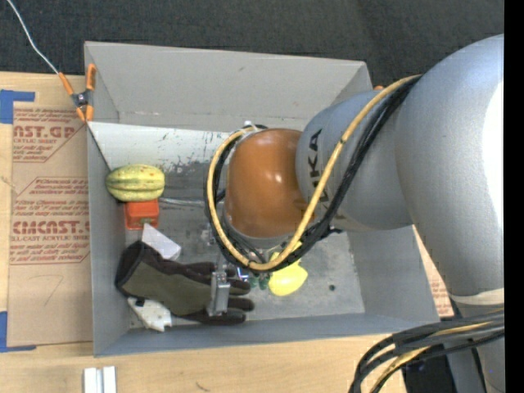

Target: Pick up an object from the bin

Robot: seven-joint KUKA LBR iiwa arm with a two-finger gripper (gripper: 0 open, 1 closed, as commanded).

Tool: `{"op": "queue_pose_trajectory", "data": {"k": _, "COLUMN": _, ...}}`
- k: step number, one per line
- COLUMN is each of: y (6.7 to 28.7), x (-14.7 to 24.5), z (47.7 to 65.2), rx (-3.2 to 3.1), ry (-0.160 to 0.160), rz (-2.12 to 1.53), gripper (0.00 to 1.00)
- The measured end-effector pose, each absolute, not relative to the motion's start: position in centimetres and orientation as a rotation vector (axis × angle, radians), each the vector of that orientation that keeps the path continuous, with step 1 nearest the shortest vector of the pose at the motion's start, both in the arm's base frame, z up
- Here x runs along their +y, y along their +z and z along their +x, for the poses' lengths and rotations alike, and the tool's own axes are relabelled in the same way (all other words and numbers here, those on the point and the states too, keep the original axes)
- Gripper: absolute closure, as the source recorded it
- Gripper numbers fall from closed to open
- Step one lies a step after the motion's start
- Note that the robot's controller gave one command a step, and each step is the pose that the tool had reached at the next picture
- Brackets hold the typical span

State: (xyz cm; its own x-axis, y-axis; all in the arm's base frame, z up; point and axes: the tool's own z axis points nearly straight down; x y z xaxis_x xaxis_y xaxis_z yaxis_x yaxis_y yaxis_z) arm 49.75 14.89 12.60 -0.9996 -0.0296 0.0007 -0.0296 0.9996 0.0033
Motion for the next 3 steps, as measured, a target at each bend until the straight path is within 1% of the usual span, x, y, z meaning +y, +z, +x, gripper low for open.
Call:
{"op": "queue_pose_trajectory", "data": {"k": 1, "y": 13.9, "x": 14.9, "z": 48.7, "rx": -3.139, "ry": -0.003, "rz": 0.087, "gripper": 0.0}}
{"op": "queue_pose_trajectory", "data": {"k": 2, "y": 13.2, "x": 14.7, "z": 48.2, "rx": -3.14, "ry": -0.006, "rz": 0.04, "gripper": 0.0}}
{"op": "queue_pose_trajectory", "data": {"k": 3, "y": 7.1, "x": 14.0, "z": 48.2, "rx": -3.149, "ry": -0.009, "rz": -0.11, "gripper": 0.0}}
